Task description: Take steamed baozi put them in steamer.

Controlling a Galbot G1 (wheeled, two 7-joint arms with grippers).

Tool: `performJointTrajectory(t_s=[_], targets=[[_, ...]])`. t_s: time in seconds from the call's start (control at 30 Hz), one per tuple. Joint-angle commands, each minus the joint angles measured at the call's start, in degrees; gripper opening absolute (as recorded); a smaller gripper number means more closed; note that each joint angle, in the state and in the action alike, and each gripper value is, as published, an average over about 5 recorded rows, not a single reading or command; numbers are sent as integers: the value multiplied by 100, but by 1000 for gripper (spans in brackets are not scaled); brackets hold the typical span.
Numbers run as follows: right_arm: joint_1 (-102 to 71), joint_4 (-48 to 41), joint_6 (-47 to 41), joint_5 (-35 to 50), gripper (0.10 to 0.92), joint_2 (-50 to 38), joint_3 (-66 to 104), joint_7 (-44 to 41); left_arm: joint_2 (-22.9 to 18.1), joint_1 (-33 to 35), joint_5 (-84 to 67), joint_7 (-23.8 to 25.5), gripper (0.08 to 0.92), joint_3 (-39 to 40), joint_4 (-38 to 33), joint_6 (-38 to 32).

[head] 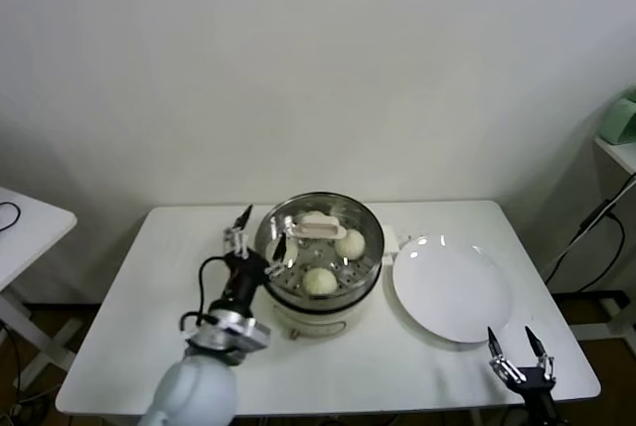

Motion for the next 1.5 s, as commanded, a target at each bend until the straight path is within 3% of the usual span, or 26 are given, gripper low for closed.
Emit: performJointTrajectory(t_s=[0.03, 0.33, 0.57, 1.5], targets=[[-2, 182, -139, -335, 823, -36, 28, 164, -429, 1307, -5489, 560, 823, -2623, 41, -1568], [13, 154, -137, -469, 823, -7, 55, 220, -582, 1803, -5769, 995, 823, -3223, 1723, -3372], [50, 91, -120, -542, 823, 29, 35, 297, -813, 1766, -5628, 943, 823, -3214, 2704, -3991], [10, 107, -206, -535, 823, 53, -15, 274, -942, 1858, -5297, 819, 823, -3159, 2728, -4218]])
